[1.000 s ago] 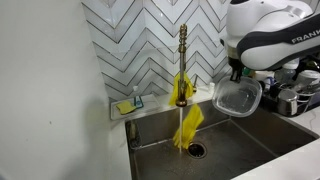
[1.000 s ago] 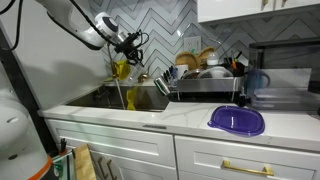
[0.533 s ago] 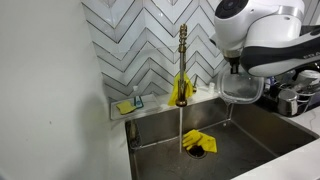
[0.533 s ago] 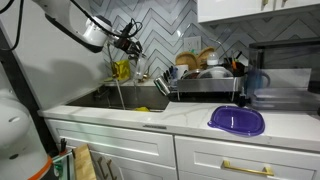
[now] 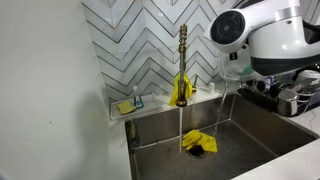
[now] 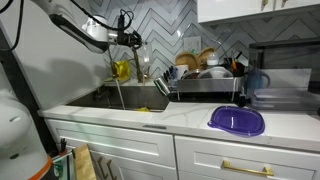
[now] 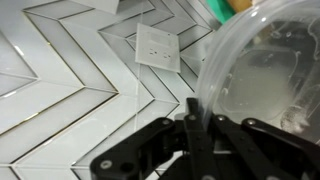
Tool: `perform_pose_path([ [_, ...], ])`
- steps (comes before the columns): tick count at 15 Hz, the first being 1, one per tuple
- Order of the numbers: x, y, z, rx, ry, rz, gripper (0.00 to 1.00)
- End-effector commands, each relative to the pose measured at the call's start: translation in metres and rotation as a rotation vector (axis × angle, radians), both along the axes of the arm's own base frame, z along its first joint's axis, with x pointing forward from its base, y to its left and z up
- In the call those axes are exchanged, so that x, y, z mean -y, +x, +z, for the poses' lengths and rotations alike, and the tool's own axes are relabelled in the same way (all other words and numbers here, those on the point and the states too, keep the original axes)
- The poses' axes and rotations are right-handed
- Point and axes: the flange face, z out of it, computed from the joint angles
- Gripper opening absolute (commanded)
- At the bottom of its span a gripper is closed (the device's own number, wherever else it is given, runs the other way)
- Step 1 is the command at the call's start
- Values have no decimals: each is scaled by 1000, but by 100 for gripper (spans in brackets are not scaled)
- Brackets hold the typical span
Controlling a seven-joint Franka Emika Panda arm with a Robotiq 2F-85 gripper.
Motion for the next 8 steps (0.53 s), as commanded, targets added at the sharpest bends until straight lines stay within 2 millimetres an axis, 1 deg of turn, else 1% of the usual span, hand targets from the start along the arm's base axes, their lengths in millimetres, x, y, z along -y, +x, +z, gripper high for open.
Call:
perform_pose_path([
  [1, 1, -1, 3, 129, 5, -16, 1],
  [2, 3, 0, 2, 133, 16, -31, 1],
  [4, 7, 2, -3, 87, 62, -91, 1],
  [8, 17, 7, -23, -113, 181, -202, 1],
])
